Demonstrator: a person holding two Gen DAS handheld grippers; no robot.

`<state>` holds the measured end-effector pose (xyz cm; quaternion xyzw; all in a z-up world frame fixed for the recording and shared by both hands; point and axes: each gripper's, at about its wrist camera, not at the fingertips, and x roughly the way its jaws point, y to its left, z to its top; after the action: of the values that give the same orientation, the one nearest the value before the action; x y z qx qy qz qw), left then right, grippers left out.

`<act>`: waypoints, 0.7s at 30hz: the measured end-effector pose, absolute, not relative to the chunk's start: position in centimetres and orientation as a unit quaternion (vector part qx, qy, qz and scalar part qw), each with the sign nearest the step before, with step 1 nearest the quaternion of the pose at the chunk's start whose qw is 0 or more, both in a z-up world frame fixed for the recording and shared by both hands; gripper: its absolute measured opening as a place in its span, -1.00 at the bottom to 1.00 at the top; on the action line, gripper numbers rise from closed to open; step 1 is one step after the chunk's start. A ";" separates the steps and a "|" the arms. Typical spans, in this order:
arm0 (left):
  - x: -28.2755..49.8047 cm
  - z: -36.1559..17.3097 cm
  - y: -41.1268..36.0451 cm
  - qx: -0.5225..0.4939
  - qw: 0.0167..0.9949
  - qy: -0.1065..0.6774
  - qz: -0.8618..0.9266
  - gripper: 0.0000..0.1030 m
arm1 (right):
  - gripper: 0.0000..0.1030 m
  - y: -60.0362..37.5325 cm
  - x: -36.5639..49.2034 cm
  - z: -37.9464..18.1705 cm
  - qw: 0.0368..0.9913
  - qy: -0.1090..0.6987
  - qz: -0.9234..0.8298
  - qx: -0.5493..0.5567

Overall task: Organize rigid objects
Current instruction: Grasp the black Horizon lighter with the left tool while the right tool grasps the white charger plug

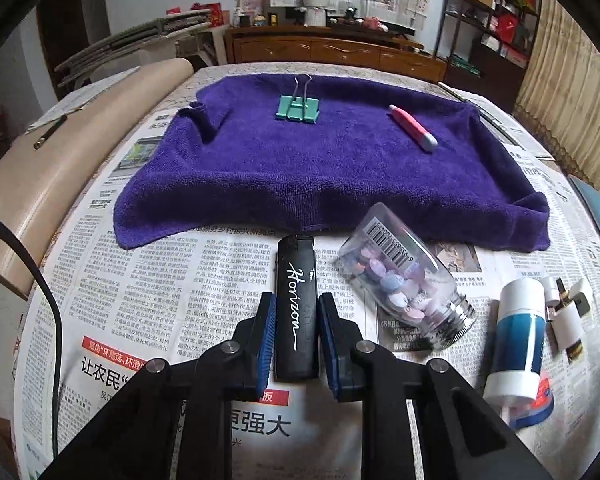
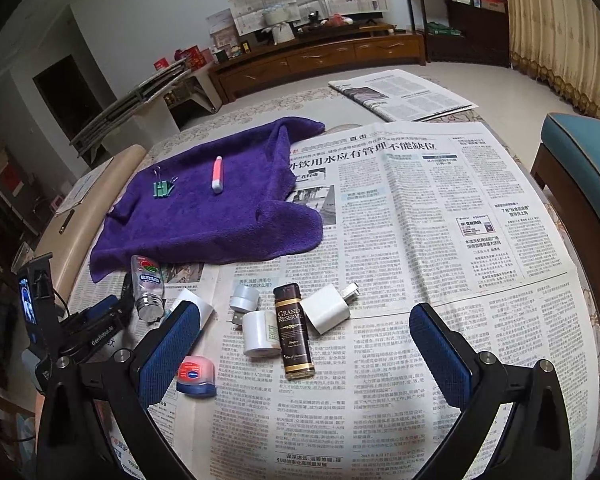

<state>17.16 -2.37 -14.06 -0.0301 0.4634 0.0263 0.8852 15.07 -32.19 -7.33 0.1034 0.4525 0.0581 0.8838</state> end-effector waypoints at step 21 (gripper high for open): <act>14.7 -14.0 -0.6 -0.075 0.884 0.461 0.001 -0.60 | 0.63 -33.1 15.7 -11.5 0.881 0.472 0.010 -0.015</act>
<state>14.69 -0.58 -14.00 -0.0748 0.4610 0.0006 0.8843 15.71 -33.13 -11.46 -0.0150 0.4723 0.0103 0.8813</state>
